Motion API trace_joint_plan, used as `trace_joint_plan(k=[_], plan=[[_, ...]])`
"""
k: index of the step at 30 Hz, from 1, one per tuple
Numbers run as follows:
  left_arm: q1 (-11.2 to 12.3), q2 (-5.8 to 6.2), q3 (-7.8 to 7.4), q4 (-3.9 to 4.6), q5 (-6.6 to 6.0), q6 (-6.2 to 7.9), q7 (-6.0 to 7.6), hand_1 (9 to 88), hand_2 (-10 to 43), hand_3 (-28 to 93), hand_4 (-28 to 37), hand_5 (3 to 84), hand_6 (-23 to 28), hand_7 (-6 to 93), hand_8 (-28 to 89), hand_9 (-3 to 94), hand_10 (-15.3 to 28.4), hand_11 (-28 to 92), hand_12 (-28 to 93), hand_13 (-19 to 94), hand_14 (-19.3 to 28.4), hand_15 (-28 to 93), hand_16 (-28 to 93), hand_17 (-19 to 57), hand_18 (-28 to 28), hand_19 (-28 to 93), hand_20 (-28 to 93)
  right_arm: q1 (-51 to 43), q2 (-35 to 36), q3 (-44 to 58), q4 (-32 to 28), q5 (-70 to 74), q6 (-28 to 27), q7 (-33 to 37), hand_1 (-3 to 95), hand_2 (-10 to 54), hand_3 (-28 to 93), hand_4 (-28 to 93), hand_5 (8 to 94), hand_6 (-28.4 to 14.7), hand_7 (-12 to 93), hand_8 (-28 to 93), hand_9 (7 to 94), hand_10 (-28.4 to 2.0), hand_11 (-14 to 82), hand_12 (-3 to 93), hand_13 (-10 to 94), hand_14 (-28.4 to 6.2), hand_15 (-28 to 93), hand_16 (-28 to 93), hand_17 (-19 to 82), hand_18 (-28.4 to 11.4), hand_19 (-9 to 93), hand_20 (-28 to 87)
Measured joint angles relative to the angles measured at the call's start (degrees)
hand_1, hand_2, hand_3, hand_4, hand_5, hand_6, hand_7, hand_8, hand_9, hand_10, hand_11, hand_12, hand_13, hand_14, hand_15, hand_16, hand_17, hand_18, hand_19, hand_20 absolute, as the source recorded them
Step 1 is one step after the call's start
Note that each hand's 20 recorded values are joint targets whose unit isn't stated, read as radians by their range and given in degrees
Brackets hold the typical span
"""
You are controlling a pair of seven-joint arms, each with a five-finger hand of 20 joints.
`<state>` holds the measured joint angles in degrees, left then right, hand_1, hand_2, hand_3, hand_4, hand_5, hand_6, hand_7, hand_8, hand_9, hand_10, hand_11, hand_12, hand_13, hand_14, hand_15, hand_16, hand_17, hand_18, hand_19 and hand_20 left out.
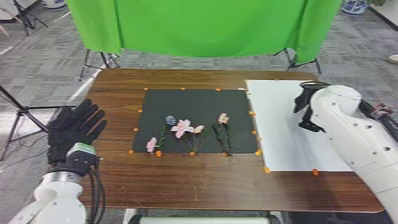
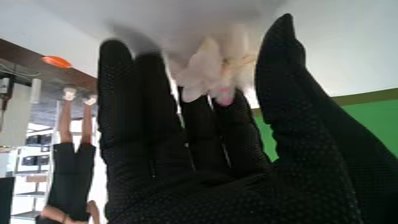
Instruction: Arrange flowers
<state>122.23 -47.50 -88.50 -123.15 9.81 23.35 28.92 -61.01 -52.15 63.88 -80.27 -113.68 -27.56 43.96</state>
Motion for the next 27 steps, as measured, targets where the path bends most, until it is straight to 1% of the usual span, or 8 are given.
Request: trace_joint_plan(k=[2,4,5,7,11,15,22,27], plan=[[0.0,-0.02,-0.03,0.00,0.05,-0.02,-0.16,27.5,13.4,72,-28.3,46.2,10.3,16.2,-9,38.0,16.1,25,12,26,16.4,43,-8,-7.7,16.3,40,10,-0.8,0.3,0.1,-0.8,-0.6,0.6,0.0,55.8,-9.1,76,-28,54.9,-0.9,27,-17,56.9,-14.2,26.0,20.7,58,-8.2,36,25,46,-10.4,72,5],[0.0,-0.03,-0.07,0.00,0.11,-0.04,-0.32,27.5,13.4,72,-28.3,46.2,10.3,16.2,-9,38.0,16.0,25,12,26,16.4,43,-8,-7.7,16.3,40,10,-1.8,0.6,0.2,-1.6,-1.2,1.6,-0.1,58.5,-9.4,74,-28,56.9,-1.0,28,-16,59.5,-12.9,24.2,26.2,60,-6.6,36,30,46,-8.5,79,-1],[0.0,-0.04,-0.09,0.00,0.14,-0.05,-0.39,27.5,13.4,72,-28.3,46.2,10.3,16.2,-9,38.0,16.0,25,12,26,16.3,43,-8,-7.7,16.3,40,10,-2.3,0.7,0.2,-2.0,-1.6,2.3,-0.1,60.4,-9.5,73,-28,58.3,-0.9,31,-10,63.8,-11.0,19.3,34.9,62,-5.4,37,33,47,-5.2,87,-8],[0.0,-0.08,-0.16,0.00,0.18,-0.05,-0.47,27.5,13.5,72,-28.3,46.2,10.3,16.1,-9,38.0,16.0,25,12,26,16.3,43,-8,-7.7,16.3,40,10,-3.2,1.0,0.2,-2.6,-2.6,3.9,-0.4,62.3,-9.5,72,-28,60.3,-1.1,36,-5,67.8,-9.0,18.3,41.9,65,-4.1,41,36,48,-2.6,92,-12],[0.2,-0.11,-0.31,0.00,0.18,-0.05,-0.45,27.5,13.4,72,-28.3,46.3,10.3,16.1,-9,38.0,16.1,25,12,26,16.3,43,-8,-7.7,16.3,40,10,-5.1,1.4,0.0,-3.5,-4.7,7.3,-1.4,63.0,-9.5,72,-28,63.5,-0.6,44,-5,72.6,-9.4,21.0,45.8,69,-3.8,42,39,50,-3.7,91,-9],[0.5,-0.18,-0.39,-0.09,0.18,-0.04,-0.31,27.5,13.5,72,-28.3,46.3,10.4,16.2,-9,38.0,16.1,25,12,26,16.3,44,-8,-7.7,16.3,41,10,-6.6,2.1,-0.4,-4.5,-5.8,10.3,-2.8,62.2,-9.5,73,-28,67.5,-0.1,43,-4,77.1,-9.9,18.7,47.5,72,-4.4,41,41,53,-6.3,85,-1],[1.1,-0.59,-0.61,-0.19,0.16,-0.02,-0.43,27.4,13.5,72,-28.3,46.3,10.3,16.2,-9,38.1,16.1,25,12,26,16.3,44,-8,-7.7,16.3,41,10,-10.7,4.1,-1.6,-7.7,-8.5,17.6,-5.6,61.6,-9.5,75,-28,70.4,-0.7,41,-6,79.3,-10.3,17.8,47.4,74,-4.9,40,42,54,-7.3,84,2],[1.0,-0.56,-0.92,-0.09,0.39,-0.10,-0.71,27.4,13.5,72,-28.3,46.3,10.3,16.3,-9,38.1,16.1,25,12,26,16.4,44,-8,-7.7,16.3,41,10,-15.2,5.6,-2.4,-12.8,-9.9,24.1,-5.8,61.4,-9.5,75,-28,70.8,-0.7,41,-6,79.8,-10.3,17.5,47.5,74,-4.8,40,42,54,-7.4,85,3]])
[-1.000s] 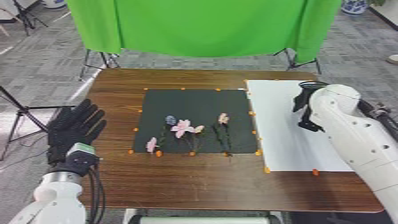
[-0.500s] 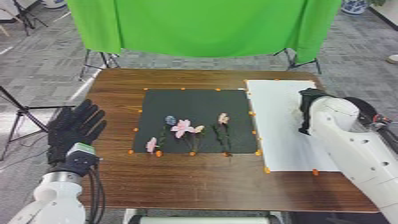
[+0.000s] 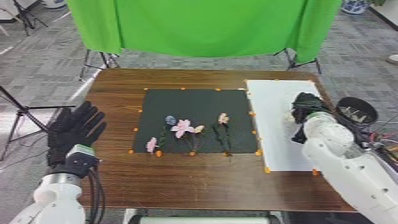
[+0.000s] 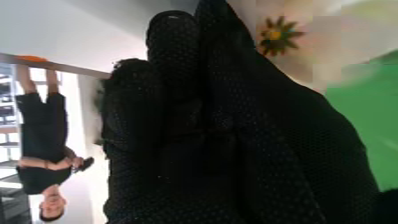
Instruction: Arrange flowers
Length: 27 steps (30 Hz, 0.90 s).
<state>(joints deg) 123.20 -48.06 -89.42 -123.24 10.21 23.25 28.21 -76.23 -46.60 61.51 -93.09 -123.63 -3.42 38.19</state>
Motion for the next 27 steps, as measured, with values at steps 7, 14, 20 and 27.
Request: trace_joint_plan(k=[7,14,20,27], plan=[[1.9,-0.01,-1.56,-0.58,-0.10,0.05,0.75,27.5,13.5,72,-28.3,46.3,10.3,16.3,-9,38.1,16.2,25,12,26,16.4,44,-8,-7.7,16.3,40,10,-3.9,0.3,-0.4,-8.6,-1.9,0.5,-0.7,61.2,-9.5,76,-28,70.9,-0.8,41,-6,79.9,-10.3,17.2,47.7,74,-4.8,39,42,54,-7.3,85,3],[1.5,0.03,-1.54,-0.34,0.28,-0.01,0.09,27.5,13.5,72,-28.3,46.3,10.3,16.3,-9,38.2,16.2,25,12,26,16.4,43,-8,-7.7,16.3,40,10,-4.5,-0.7,0.2,-14.6,-2.8,0.9,-1.9,61.1,-9.5,76,-28,71.1,-0.8,41,-6,80.1,-10.4,17.0,47.8,75,-4.9,39,42,54,-7.3,86,2],[2.4,0.03,-2.46,-0.62,0.13,0.07,0.45,27.5,13.5,72,-28.3,46.3,10.3,16.3,-9,38.2,16.1,25,12,26,16.4,43,-8,-7.7,16.3,40,10,-6.3,-1.3,0.7,-18.6,-3.0,0.9,-2.4,61.0,-9.5,76,-28,71.2,-0.9,41,-6,80.3,-10.5,16.8,47.8,75,-4.9,39,42,53,-7.3,86,2],[2.3,0.00,-2.37,-0.52,0.21,0.03,0.66,27.4,13.4,72,-28.3,46.3,10.3,16.2,-9,38.2,16.1,25,12,26,16.3,43,-8,-7.7,16.3,40,10,-7.2,-3.3,0.2,-18.6,-3.1,0.5,-2.5,61.0,-9.5,76,-28,71.2,-0.9,41,-5,80.3,-10.4,16.6,47.9,75,-4.9,39,42,53,-7.4,86,2]])
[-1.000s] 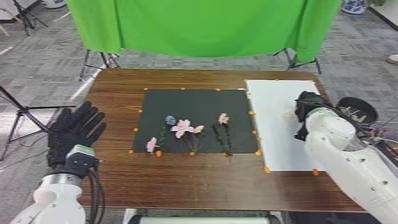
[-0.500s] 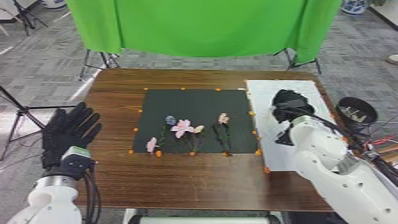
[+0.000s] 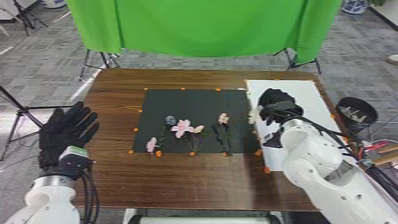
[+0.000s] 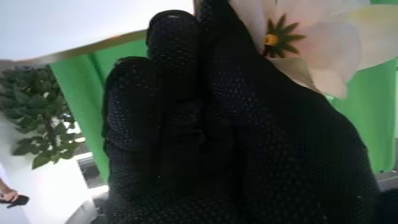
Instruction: Arrange flowers
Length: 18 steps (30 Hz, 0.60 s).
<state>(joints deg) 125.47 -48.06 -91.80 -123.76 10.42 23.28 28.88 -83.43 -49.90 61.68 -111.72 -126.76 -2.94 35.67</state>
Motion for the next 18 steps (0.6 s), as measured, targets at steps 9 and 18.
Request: trace_joint_plan(k=[9,18], plan=[[-0.3,0.00,-0.15,-0.01,0.01,0.02,-0.24,27.4,13.5,72,-28.3,46.3,10.2,16.3,-9,38.3,16.1,25,12,26,16.4,43,-8,-7.6,16.3,40,10,-0.5,-1.5,-1.7,0.1,-0.3,-0.2,0.3,61.0,-9.5,76,-27,71.2,-0.8,41,-5,80.2,-10.4,16.6,47.8,75,-4.9,39,42,53,-7.6,86,2],[-1.3,0.01,0.45,0.38,0.34,-0.01,-1.68,27.3,13.5,72,-28.3,46.4,10.3,16.3,-9,38.3,16.1,25,12,26,16.3,43,-8,-7.6,16.3,40,10,1.6,-5.9,-6.9,4.3,-2.5,1.2,1.7,61.2,-9.5,75,-28,70.2,-0.6,40,-5,79.5,-9.9,16.1,46.7,74,-4.8,39,42,52,-8.9,85,5]])
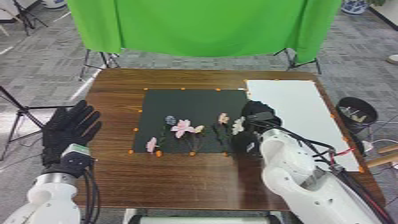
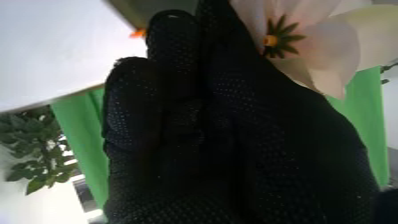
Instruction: Arrange flowers
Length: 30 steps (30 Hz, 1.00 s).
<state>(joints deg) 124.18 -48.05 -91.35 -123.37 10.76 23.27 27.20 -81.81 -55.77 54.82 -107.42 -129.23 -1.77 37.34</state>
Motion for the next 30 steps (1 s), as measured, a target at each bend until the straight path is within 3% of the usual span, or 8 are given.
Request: trace_joint_plan(k=[17,30], plan=[[0.5,-0.07,-0.25,-0.06,-0.03,0.05,0.18,27.3,13.5,72,-28.3,46.4,10.3,16.3,-9,38.2,16.1,25,12,26,16.3,43,-8,-7.6,16.3,40,10,0.0,-2.1,-0.9,0.7,-1.3,-0.9,0.5,60.3,-9.5,74,-28,64.4,-1.2,29,-6,74.3,-10.9,8.2,36.9,69,-5.1,37,39,44,-12.2,84,5],[0.6,-0.07,-0.22,-0.04,-0.08,0.05,0.36,27.5,13.5,72,-28.3,46.4,10.3,16.2,-9,38.1,16.0,25,12,26,16.3,43,-8,-7.6,16.3,40,10,-1.3,-0.7,1.0,-1.3,-1.2,-2.0,1.3,60.0,-9.5,74,-28,63.2,-1.2,25,-7,68.7,-11.9,14.0,28.0,68,-5.4,36,38,42,-13.4,80,9]])
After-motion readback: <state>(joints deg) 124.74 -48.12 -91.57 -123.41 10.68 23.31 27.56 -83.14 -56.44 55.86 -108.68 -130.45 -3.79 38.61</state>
